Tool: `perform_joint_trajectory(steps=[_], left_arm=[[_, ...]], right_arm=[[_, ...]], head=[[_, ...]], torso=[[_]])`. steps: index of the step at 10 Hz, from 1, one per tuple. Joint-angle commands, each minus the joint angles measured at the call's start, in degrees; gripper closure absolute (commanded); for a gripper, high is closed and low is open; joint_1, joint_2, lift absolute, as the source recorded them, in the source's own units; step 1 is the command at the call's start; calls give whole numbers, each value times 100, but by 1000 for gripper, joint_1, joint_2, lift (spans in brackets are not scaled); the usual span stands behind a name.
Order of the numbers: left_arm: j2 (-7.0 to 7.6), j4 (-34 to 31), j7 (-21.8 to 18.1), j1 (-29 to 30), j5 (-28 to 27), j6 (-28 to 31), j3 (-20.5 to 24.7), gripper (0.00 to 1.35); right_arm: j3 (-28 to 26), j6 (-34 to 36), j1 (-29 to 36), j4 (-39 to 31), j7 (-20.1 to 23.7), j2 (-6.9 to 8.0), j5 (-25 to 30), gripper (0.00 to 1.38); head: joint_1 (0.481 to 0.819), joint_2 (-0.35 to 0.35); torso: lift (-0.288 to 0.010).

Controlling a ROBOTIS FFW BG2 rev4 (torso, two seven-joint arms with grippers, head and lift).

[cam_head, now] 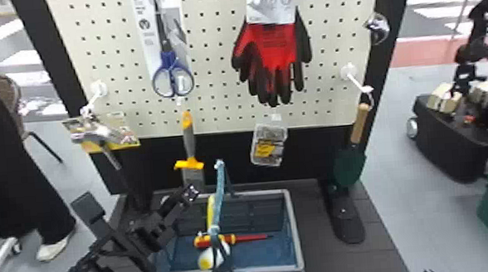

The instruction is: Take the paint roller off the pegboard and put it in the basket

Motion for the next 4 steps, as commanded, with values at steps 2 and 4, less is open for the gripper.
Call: perform_joint_trajectory(steps=[2,4], left_arm=[[1,0,-9,0,8,-39,0,271],[1,0,-9,-12,17,-39,0,303]], right_arm=[[0,0,0,0,1,-6,0,498],[0,0,0,0,1,2,0,498]], head=[[549,0],[549,0]], torso=[[-100],[-100]])
